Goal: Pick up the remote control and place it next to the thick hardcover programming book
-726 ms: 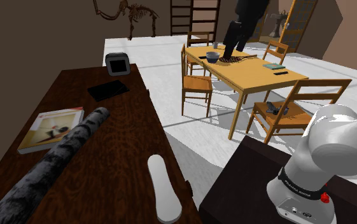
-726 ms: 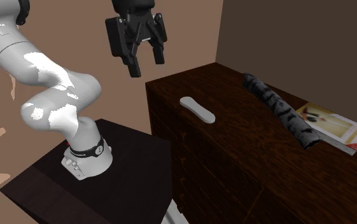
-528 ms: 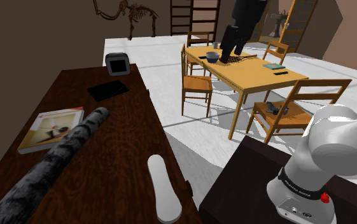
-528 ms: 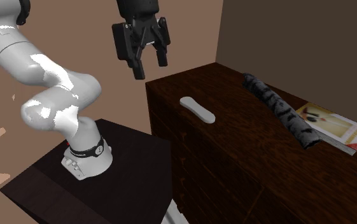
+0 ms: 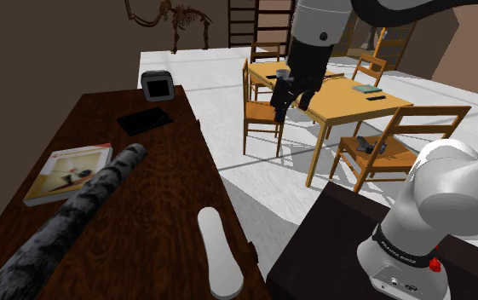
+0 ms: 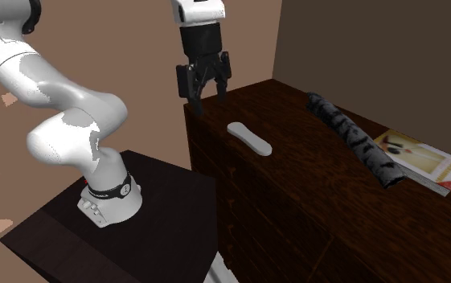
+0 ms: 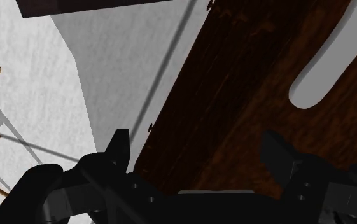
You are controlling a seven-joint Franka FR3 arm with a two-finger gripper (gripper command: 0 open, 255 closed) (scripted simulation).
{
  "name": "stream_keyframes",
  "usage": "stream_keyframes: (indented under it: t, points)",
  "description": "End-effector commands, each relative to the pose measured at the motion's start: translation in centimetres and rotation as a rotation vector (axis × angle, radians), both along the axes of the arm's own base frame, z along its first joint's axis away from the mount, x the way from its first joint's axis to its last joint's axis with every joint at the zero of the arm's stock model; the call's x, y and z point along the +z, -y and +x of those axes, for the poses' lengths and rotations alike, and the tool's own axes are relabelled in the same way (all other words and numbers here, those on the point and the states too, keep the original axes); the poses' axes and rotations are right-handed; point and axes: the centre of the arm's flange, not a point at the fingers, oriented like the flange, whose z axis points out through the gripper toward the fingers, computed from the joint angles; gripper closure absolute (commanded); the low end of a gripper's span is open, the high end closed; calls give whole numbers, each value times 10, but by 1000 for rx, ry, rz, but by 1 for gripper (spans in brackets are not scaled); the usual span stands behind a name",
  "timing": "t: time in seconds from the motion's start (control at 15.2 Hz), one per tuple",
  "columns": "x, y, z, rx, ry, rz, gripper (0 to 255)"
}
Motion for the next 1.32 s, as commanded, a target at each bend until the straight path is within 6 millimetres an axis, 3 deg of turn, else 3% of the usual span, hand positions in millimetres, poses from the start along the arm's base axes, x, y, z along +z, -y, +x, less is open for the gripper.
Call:
stream_keyframes:
  t: [0.0,1.25]
  points:
    - [-19,-20,0,-29,-11,9,0]
    - [-174,-205,34,-284,-114,87,0]
